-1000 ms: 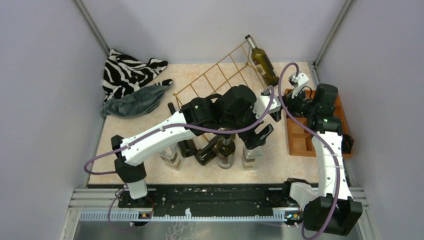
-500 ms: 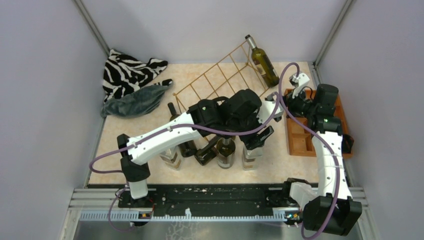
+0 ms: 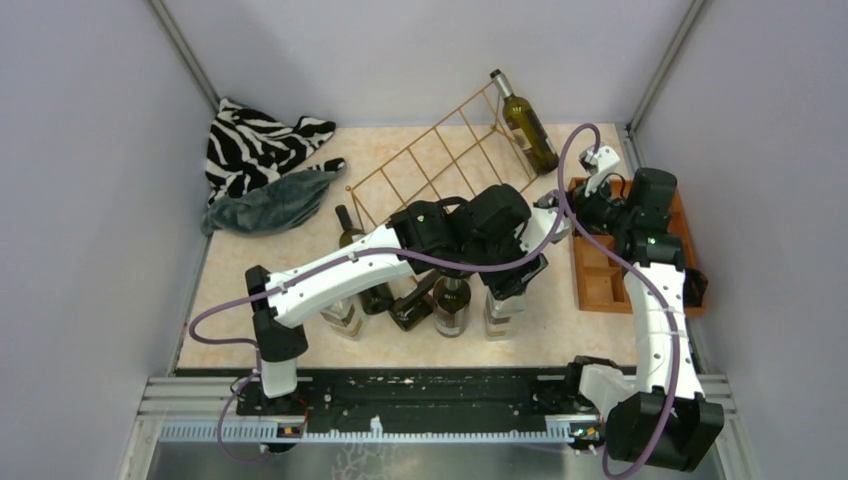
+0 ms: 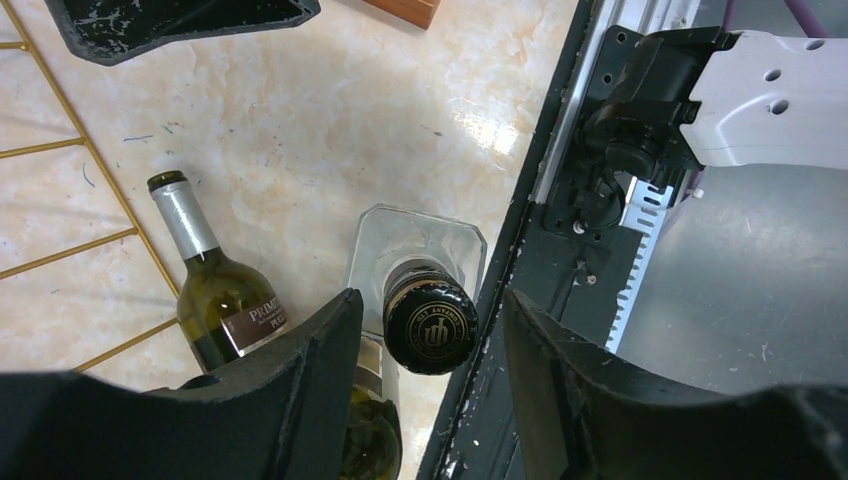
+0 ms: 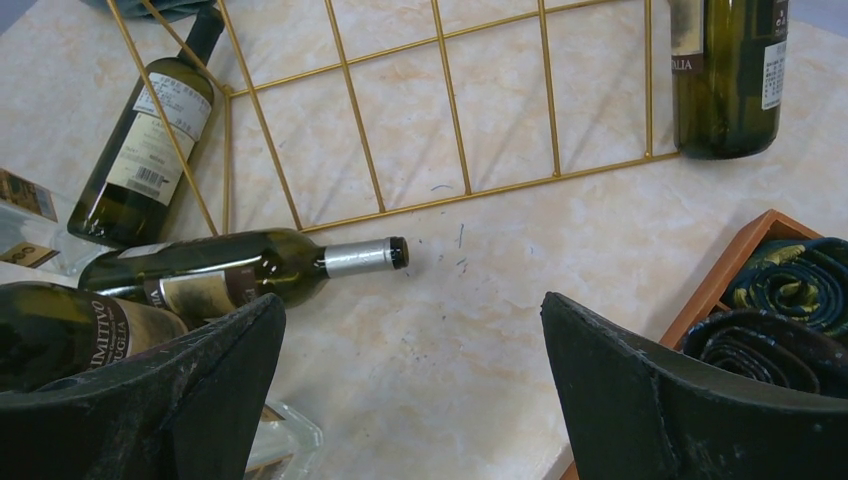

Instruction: Put the wine bottle on the wine rack

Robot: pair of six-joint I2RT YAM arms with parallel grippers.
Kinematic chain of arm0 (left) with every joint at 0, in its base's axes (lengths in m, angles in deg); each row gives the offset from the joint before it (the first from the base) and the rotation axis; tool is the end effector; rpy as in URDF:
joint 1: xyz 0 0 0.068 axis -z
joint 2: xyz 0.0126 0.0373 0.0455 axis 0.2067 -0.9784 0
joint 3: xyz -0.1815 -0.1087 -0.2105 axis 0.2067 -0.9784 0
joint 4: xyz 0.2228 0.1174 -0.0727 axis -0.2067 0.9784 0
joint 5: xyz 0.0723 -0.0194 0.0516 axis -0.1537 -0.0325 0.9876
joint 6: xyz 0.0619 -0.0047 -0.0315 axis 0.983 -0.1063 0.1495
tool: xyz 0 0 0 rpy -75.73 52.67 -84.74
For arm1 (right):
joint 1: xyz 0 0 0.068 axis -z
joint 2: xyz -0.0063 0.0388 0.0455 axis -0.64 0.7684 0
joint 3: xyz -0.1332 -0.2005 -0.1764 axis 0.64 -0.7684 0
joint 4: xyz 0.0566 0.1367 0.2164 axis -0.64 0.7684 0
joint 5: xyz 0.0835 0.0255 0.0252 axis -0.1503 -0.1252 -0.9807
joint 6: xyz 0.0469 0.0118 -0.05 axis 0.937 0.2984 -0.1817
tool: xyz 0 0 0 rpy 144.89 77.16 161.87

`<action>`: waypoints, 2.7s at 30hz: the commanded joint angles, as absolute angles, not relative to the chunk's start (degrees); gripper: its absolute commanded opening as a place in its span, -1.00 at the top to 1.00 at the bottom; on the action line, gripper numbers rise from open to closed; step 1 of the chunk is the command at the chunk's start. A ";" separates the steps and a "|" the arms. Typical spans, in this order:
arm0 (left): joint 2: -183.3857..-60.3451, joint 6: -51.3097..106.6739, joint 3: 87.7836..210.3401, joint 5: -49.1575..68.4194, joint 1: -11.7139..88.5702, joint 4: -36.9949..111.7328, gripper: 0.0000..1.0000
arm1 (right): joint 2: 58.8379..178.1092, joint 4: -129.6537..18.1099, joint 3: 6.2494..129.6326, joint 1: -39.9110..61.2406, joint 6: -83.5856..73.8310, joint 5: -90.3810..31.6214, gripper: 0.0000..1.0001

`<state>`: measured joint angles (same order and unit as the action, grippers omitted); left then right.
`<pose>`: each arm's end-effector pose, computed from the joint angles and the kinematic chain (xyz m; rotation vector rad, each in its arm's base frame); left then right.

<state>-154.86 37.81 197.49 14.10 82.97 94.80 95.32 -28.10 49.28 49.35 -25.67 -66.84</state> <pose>0.1376 -0.4121 0.4104 1.4158 1.9765 -0.6879 0.2155 0.0043 0.3598 -0.5373 1.8868 0.5468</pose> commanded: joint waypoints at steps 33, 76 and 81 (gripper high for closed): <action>-152.06 40.10 199.07 7.03 76.36 76.38 1.00 | 96.45 -27.91 55.00 50.07 -28.60 -60.62 -0.97; -157.74 43.73 195.19 -19.62 61.98 59.92 1.00 | 100.06 -10.36 49.97 49.71 -66.55 -89.06 -0.96; -157.98 44.18 193.96 -20.58 61.77 58.05 1.00 | 100.85 -16.63 45.81 46.91 -64.90 -86.81 -0.94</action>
<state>-160.69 43.25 193.25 -15.98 62.28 67.55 100.35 -11.16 48.05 48.68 -62.17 -85.20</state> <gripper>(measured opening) 0.381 0.975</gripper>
